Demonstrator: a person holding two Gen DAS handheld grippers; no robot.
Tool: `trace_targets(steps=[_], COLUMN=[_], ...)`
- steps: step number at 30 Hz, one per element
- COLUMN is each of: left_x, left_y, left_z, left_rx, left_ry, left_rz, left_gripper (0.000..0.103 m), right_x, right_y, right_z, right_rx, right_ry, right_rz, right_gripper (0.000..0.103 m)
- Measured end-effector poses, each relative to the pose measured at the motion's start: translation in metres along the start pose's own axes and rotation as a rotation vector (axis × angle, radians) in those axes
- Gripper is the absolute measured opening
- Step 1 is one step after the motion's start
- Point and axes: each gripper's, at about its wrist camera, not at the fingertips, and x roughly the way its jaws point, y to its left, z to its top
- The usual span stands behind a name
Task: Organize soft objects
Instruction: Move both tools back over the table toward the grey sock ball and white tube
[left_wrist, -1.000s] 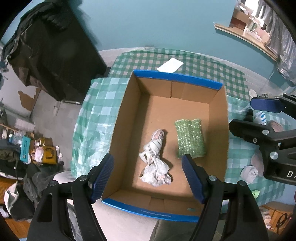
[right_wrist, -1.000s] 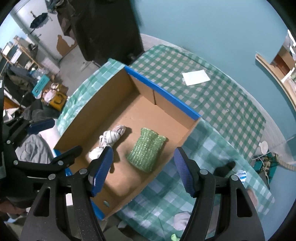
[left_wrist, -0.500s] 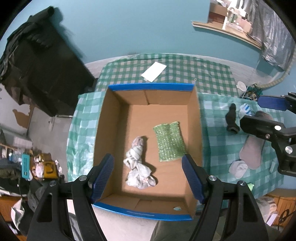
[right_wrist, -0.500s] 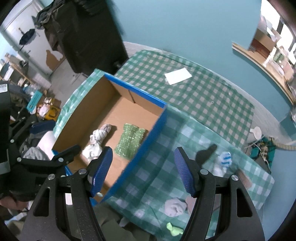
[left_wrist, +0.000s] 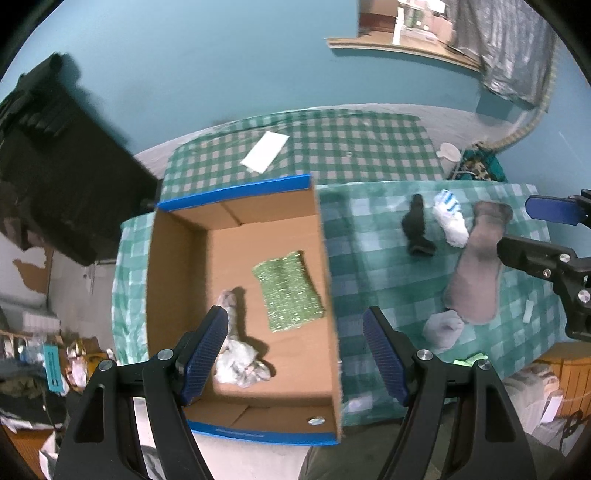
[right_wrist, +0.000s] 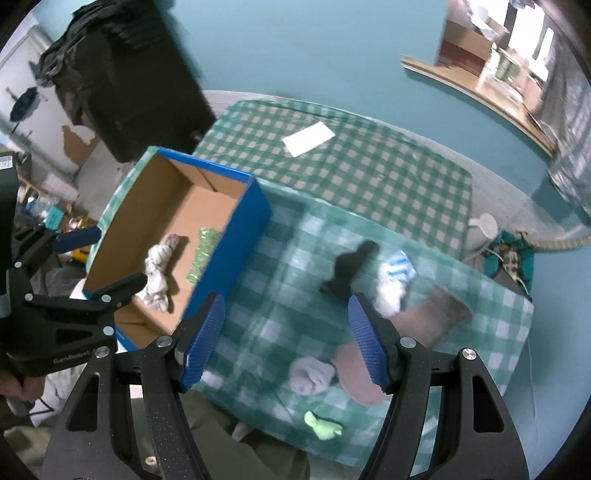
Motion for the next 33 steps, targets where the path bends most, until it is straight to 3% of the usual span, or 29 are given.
trace_targets(steps=[22, 33], left_x=[0.016, 0.035], left_y=[-0.095, -0.132], left_z=[0.017, 0.013], left_rx=[0.185, 0.275], left_ry=[0.038, 0.076], left_rz=[-0.076, -0.097], left_gripper=[0.077, 0.077], right_x=[-0.03, -0.023], right_y=[-0.107, -0.149], right_z=[-0.073, -0.111], right_rx=[0.245, 0.361], right_ry=[0.014, 0.041], right_rz=[-0.093, -0.126], right_gripper=[0.07, 0.07])
